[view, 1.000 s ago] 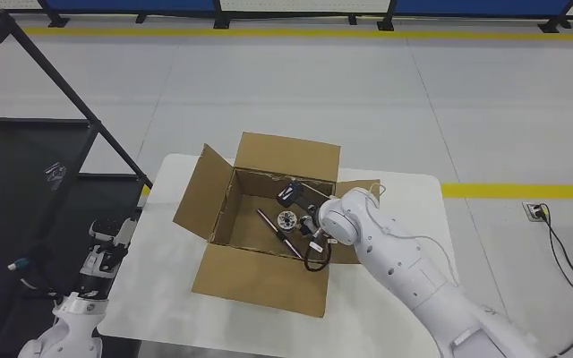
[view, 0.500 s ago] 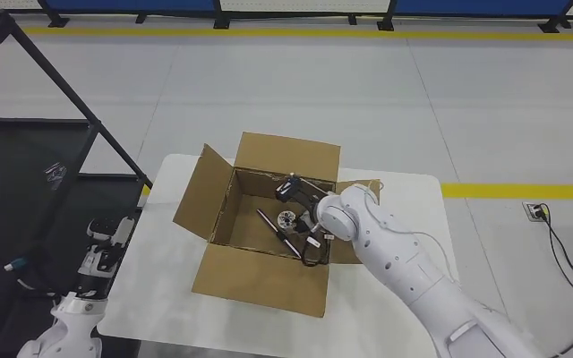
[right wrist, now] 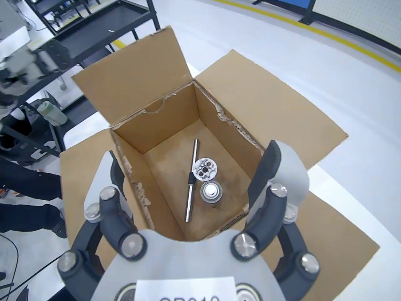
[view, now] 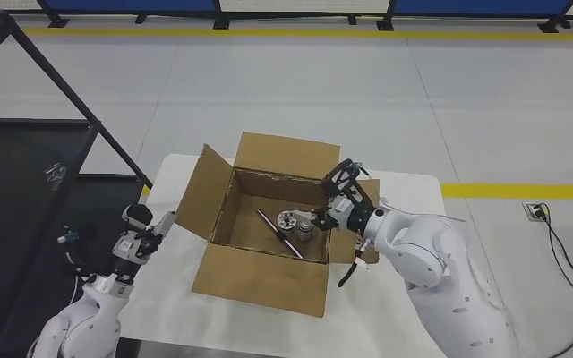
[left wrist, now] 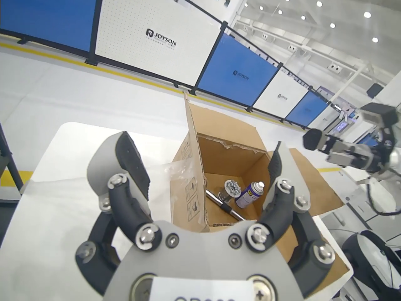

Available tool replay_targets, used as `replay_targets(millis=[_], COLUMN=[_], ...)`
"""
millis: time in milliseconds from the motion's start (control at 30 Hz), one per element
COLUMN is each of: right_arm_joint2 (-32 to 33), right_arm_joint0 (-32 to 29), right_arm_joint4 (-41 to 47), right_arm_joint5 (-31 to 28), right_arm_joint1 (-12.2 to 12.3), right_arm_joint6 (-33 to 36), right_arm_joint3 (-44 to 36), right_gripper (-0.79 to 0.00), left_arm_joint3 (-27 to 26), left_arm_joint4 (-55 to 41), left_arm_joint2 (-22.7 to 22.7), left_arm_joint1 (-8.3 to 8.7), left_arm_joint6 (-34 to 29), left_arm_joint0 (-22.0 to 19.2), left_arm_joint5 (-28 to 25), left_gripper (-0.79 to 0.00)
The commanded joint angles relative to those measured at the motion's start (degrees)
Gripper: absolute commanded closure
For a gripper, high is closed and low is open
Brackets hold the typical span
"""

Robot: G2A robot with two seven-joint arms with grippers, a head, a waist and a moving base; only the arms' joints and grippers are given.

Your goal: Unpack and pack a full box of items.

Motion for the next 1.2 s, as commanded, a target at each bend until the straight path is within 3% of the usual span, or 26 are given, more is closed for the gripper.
replay_targets(millis=[0, 267, 433, 767, 967, 1167], right_arm_joint2=[-0.2, 1.0, 9.2, 24.0, 24.3, 20.4], right_arm_joint0=[0.9, -0.3, -3.5, -5.7, -1.9, 4.3], right_arm_joint4=[0.0, 1.2, 11.3, 33.6, 39.0, 47.0], right_arm_joint5=[0.3, 1.8, 3.2, 1.6, 2.3, -2.6], right_arm_joint1=[0.0, 0.0, 0.8, 2.8, 3.7, 4.0], right_arm_joint6=[0.0, -2.1, -4.3, 1.1, 9.1, 21.5], right_arm_joint3=[1.1, 1.5, 2.5, 13.2, 23.2, 33.3], right_gripper=[-0.785, -0.785, -0.785, -0.785, -0.785, -0.785], left_arm_joint3=[1.4, 3.0, 1.8, 2.5, 5.3, 6.9], left_arm_joint4=[1.0, 0.5, 0.4, -0.9, -3.5, -2.3], left_arm_joint2=[1.4, 5.7, 7.5, 12.2, 16.1, 19.7], left_arm_joint1=[-0.01, -0.12, -0.15, -0.41, -0.78, -1.14], left_arm_joint6=[-0.7, -3.4, -4.5, -7.6, -11.1, -11.8], left_arm_joint0=[-1.3, -4.6, -4.7, -6.5, -10.1, -12.1], left_arm_joint5=[0.0, -0.7, -0.9, 0.0, 1.2, 2.1], left_gripper=[-0.785, -0.785, -0.785, -0.785, -0.785, -0.785])
